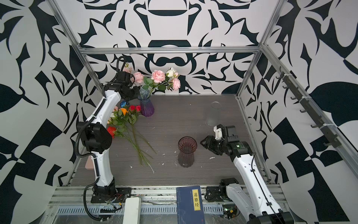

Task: Arrange flowers in a vase
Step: Rotate the flowers at the top-left of the table, then place the vase at the center of the table.

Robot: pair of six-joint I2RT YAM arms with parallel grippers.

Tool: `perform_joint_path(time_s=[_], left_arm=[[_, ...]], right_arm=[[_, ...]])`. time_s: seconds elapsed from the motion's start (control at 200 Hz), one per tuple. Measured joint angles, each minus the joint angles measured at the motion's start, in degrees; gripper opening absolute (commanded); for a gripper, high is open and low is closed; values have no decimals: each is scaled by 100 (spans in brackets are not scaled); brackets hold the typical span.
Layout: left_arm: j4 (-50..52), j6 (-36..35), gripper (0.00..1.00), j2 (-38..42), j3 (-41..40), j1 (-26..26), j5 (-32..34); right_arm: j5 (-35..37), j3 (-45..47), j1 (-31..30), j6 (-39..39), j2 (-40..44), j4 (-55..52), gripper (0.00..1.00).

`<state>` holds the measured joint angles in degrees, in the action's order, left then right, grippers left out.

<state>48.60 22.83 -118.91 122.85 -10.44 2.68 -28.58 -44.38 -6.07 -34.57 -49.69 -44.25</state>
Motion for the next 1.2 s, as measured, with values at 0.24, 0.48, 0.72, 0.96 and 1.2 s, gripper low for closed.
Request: perform_joint_path(time_s=[0.24, 0.48, 0.72, 0.96, 1.2], left_arm=[[61, 105, 34, -94, 122, 0, 7], [98, 133, 55, -96, 122, 0, 9], [192, 188, 60, 9, 76, -37, -7], [-181, 136, 60, 1733, -999, -466, -179], [-1615, -48, 57, 2168, -597, -704, -2658]], right_arm=[[0, 0, 0, 0, 0, -4, 54], [0, -2, 0, 2, 0, -4, 54], [-4, -50, 0, 4, 0, -22, 54], [-33, -59, 0, 4, -42, -24, 54], [-81, -111, 0, 9, -186, -20, 54]])
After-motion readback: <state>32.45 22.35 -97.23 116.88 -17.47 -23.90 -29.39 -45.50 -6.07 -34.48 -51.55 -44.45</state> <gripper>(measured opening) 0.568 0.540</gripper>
